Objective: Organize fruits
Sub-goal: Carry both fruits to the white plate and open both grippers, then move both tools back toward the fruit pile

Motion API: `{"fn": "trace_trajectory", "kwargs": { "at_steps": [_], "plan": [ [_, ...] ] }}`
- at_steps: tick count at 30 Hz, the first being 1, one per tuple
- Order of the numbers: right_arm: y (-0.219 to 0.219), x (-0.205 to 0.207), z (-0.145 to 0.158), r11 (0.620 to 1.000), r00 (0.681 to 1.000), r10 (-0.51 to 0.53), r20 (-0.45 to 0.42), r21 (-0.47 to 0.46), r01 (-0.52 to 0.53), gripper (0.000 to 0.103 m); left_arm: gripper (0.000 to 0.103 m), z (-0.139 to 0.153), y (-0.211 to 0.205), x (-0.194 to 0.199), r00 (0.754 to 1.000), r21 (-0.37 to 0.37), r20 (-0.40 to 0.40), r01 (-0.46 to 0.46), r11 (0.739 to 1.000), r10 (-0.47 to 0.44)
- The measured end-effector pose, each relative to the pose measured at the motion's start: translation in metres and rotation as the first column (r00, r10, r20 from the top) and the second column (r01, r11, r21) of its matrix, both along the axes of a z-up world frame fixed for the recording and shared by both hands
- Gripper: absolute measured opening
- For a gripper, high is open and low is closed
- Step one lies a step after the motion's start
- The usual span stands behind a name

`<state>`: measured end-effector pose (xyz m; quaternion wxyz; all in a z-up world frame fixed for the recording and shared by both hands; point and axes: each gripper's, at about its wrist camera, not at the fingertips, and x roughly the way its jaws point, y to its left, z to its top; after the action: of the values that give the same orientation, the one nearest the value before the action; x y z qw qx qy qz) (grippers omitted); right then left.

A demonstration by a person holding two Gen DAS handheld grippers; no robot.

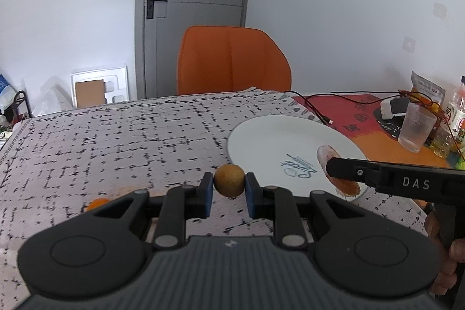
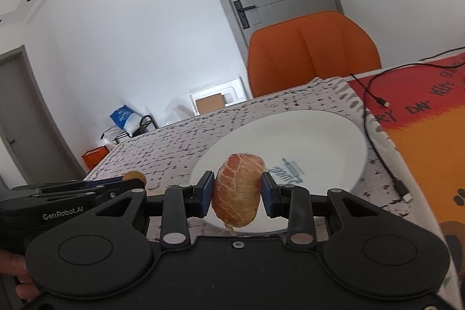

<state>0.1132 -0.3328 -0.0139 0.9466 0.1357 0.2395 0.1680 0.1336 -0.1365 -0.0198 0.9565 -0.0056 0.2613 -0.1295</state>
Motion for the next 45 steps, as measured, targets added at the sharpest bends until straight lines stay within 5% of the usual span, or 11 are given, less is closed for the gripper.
{"fn": "trace_trajectory", "kwargs": {
  "at_steps": [18, 31, 33, 38, 41, 45],
  "plan": [
    [-0.027, 0.02, -0.005, 0.993, 0.994, -0.108, 0.002, -0.051, 0.108, 0.034, 0.022, -0.006, -0.044, 0.036, 0.998, 0.016, -0.027, 0.065, 0.998, -0.065],
    [-0.036, 0.008, 0.002, 0.988, 0.989, -0.144, 0.023, -0.054, 0.146, 0.063, 0.027, -0.003, -0.05, 0.034, 0.998, 0.014, -0.036, 0.047, 0.999, -0.047],
    [-0.035, 0.005, 0.003, 0.988, 0.989, -0.146, 0.025, -0.046, 0.147, 0.073, 0.032, -0.002, -0.045, 0.03, 0.999, 0.011, -0.038, 0.036, 0.999, -0.035],
    [-0.03, -0.002, 0.004, 0.988, 0.988, -0.148, 0.043, -0.041, 0.15, 0.098, 0.066, 0.003, -0.028, 0.016, 1.0, 0.023, -0.011, -0.022, 0.999, 0.023],
    [-0.028, -0.005, 0.005, 0.989, 0.988, -0.147, 0.05, -0.028, 0.148, 0.103, 0.083, 0.006, -0.017, 0.007, 0.998, 0.031, 0.003, -0.069, 0.997, 0.068],
    [-0.023, -0.009, 0.007, 0.989, 0.988, -0.146, 0.052, -0.021, 0.148, 0.103, 0.087, 0.011, -0.004, -0.003, 0.993, 0.043, 0.014, -0.114, 0.993, 0.113]
  ]
}}
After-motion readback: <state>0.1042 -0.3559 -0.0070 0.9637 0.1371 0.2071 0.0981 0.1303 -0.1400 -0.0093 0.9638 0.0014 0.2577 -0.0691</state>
